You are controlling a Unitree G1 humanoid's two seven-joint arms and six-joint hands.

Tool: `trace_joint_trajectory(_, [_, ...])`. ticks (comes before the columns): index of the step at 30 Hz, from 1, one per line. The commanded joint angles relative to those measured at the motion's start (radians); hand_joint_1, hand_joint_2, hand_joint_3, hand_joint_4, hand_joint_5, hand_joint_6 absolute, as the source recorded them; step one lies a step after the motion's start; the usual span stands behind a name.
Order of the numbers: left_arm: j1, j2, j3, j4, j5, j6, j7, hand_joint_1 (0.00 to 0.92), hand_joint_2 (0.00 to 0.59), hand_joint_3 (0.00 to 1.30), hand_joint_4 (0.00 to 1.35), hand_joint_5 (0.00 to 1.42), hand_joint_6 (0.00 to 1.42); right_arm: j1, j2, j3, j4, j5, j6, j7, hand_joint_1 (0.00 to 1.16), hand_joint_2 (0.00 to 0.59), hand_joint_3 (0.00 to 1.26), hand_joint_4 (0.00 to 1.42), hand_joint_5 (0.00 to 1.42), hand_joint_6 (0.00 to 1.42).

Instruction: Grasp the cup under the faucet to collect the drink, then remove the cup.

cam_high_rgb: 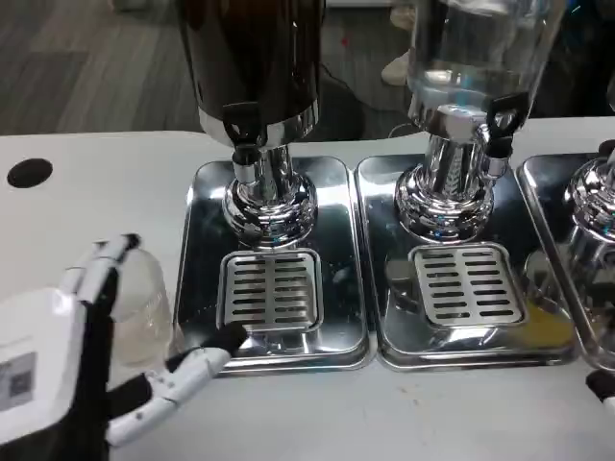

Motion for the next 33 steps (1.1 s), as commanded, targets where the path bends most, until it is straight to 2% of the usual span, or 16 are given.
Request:
trace_joint_trajectory(1, [-0.059, -0.008, 0.044, 0.002, 0.054, 0.068, -0.074, 0.021, 0.032, 0.16, 0.11, 0.28, 0.54, 0.000, 0.002, 0.003, 0.018, 0.018, -0.023, 0.005, 0.67, 0.253, 0.27, 0.21, 0.19, 0.10])
trace_joint_trajectory(8, [-0.146, 0.004, 0.113, 0.044, 0.080, 0.144, -0.128, 0.032, 0.025, 0.13, 0.11, 0.30, 0.58, 0.007, 0.003, 0.005, 0.042, 0.018, -0.043, 0.005, 0.67, 0.253, 0.27, 0.21, 0.19, 0.10])
trace_joint_trajectory(13, [-0.223, 0.033, 0.164, 0.117, 0.075, 0.200, -0.156, 0.036, 0.023, 0.11, 0.11, 0.32, 0.61, 0.012, -0.002, 0.005, 0.053, 0.022, -0.055, 0.009, 0.66, 0.251, 0.27, 0.21, 0.19, 0.10])
trace_joint_trajectory(17, [-0.269, 0.061, 0.182, 0.173, 0.055, 0.227, -0.162, 0.041, 0.022, 0.11, 0.11, 0.33, 0.62, 0.018, -0.003, 0.009, 0.055, 0.026, -0.062, 0.015, 0.66, 0.250, 0.27, 0.21, 0.19, 0.10])
trace_joint_trajectory(22, [-0.324, 0.087, 0.174, 0.240, 0.042, 0.247, -0.158, 0.056, 0.023, 0.11, 0.11, 0.33, 0.62, 0.023, 0.001, 0.022, 0.046, 0.024, -0.068, 0.023, 0.65, 0.249, 0.27, 0.21, 0.19, 0.10])
trace_joint_trajectory(33, [-0.426, 0.117, 0.071, 0.351, 0.099, 0.285, -0.161, 0.111, 0.037, 0.12, 0.14, 0.36, 0.66, 0.022, -0.001, 0.040, 0.046, 0.025, -0.072, 0.026, 0.64, 0.253, 0.27, 0.21, 0.19, 0.10])
